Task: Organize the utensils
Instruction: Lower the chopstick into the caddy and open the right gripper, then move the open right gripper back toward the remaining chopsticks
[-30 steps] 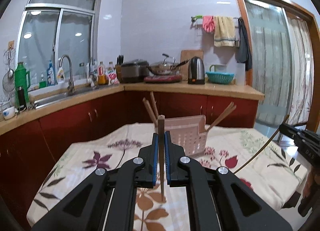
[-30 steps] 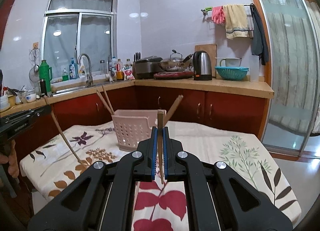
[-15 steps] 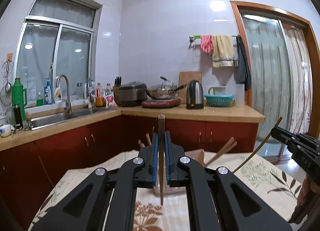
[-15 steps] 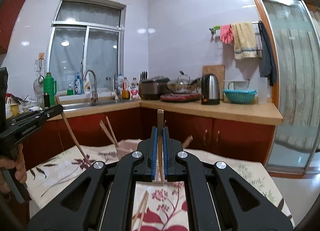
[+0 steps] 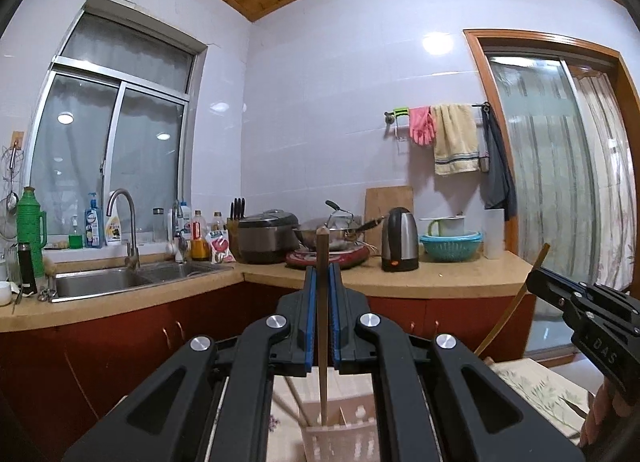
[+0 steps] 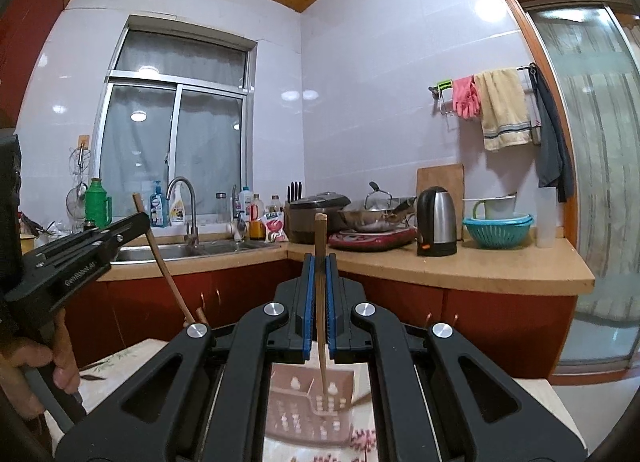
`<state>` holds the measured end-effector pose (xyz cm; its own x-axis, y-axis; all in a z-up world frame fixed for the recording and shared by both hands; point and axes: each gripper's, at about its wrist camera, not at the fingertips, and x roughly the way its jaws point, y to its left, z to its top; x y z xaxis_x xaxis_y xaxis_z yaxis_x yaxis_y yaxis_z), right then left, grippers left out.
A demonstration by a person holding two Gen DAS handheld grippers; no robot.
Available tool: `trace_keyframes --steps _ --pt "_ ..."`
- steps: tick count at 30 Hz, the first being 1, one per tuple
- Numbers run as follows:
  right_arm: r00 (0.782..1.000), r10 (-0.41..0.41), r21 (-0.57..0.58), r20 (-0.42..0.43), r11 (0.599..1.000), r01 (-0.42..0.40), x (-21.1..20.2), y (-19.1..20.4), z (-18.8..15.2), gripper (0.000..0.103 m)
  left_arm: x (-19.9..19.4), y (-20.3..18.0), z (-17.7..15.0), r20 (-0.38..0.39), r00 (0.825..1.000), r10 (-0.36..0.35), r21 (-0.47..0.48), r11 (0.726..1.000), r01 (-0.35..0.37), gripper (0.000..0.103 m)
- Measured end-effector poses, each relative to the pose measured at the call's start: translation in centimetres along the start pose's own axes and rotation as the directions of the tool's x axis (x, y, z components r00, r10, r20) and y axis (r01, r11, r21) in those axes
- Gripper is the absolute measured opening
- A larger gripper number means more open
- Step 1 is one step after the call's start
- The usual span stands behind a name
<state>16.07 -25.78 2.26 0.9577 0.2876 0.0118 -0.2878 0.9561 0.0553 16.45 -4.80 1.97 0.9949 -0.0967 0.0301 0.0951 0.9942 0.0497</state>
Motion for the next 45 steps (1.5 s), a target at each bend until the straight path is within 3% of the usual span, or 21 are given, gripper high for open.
trace_keyframes --steps 10,17,23,27,28,31,37,45 --pt "0.99 -0.004 0.003 -0.138 1.0 0.004 6.3 -0.6 -5.4 0.006 5.7 0.0 -4.9 -0.103 0.994 0.019 -0.029 0.999 -0.023 0.007" --pt "0.975 -0.012 -0.005 -0.222 1.0 0.012 8.0 -0.1 -8.8 0.006 7.3 -0.5 -8.3 -0.175 0.984 0.039 0.005 0.999 -0.039 0.007" --pt "0.968 -0.024 -0.027 -0.249 0.999 0.017 8.3 0.6 -10.2 0.007 7.7 -0.8 -9.3 -0.192 0.98 0.049 0.028 0.999 -0.045 0.008" --pt "0.969 -0.022 -0.021 -0.248 1.0 0.017 8.0 0.7 -10.1 0.014 7.7 -0.8 -9.5 -0.194 0.979 0.057 0.041 0.998 -0.05 0.031" --pt "0.97 -0.023 -0.02 -0.242 1.0 0.018 7.8 0.8 -10.0 0.02 7.7 -0.7 -9.5 -0.192 0.98 0.057 0.039 0.998 -0.05 0.035" --pt "0.973 -0.026 -0.026 -0.228 0.999 0.021 7.2 0.9 -9.6 0.023 7.4 -0.6 -9.2 -0.186 0.981 0.057 0.037 0.998 -0.051 0.046" --pt "0.976 -0.036 -0.026 -0.214 0.999 0.031 5.8 1.1 -8.8 0.026 6.4 -0.8 -8.8 -0.179 0.982 0.056 0.044 0.998 -0.049 0.059" --pt "0.974 -0.058 -0.027 -0.22 0.998 0.053 2.4 1.2 -8.7 0.029 3.3 -0.9 -8.6 -0.174 0.982 0.077 0.06 0.996 -0.068 0.065"
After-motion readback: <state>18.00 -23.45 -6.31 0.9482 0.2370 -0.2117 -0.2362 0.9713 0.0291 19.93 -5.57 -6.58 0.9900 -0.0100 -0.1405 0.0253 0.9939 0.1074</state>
